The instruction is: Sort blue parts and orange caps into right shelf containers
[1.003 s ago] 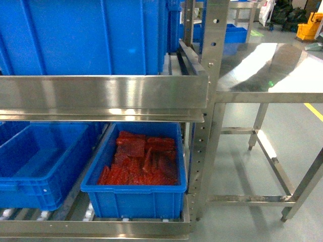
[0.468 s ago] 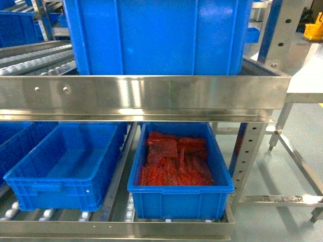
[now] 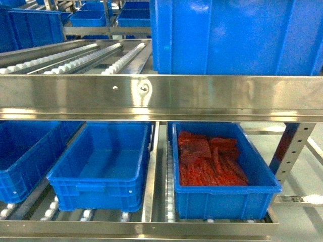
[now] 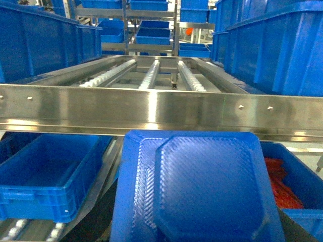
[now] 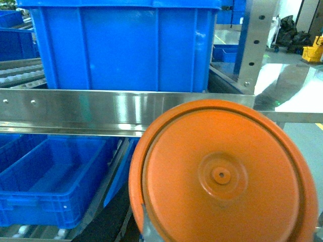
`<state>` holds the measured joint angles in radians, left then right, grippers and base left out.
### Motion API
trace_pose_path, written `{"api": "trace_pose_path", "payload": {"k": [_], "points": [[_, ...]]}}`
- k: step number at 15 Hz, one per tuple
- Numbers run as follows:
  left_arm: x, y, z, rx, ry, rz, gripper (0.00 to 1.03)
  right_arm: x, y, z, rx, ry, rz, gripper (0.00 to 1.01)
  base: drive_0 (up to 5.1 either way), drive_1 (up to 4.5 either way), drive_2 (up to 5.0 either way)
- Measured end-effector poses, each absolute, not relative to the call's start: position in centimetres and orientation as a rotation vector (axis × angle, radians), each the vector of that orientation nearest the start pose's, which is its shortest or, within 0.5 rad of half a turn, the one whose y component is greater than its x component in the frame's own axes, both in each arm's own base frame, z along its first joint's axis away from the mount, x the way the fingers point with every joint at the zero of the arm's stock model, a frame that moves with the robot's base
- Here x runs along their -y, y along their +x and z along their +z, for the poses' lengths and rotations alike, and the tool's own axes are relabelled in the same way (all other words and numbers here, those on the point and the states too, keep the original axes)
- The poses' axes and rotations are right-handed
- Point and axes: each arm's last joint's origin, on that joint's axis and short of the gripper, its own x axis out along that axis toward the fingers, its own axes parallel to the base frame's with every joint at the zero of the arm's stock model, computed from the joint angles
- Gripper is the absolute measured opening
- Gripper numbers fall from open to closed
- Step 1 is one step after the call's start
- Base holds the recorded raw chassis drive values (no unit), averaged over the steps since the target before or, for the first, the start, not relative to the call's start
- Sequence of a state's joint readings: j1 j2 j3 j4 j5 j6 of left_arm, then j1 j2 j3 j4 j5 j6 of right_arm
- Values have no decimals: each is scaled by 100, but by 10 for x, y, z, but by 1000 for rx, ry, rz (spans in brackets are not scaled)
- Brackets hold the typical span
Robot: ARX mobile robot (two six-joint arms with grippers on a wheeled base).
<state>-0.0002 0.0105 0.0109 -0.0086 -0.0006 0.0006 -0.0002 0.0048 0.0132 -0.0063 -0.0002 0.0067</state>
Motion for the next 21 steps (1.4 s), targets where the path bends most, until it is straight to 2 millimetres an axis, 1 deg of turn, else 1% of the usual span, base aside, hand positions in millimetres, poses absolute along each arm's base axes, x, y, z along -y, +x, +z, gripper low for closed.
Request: {"api": "trace_pose_path", "payload": {"k": [21], "points": [[0, 98, 166, -7, 1, 0, 42, 0, 97, 167, 1, 7, 0, 45, -494, 251, 251]]}}
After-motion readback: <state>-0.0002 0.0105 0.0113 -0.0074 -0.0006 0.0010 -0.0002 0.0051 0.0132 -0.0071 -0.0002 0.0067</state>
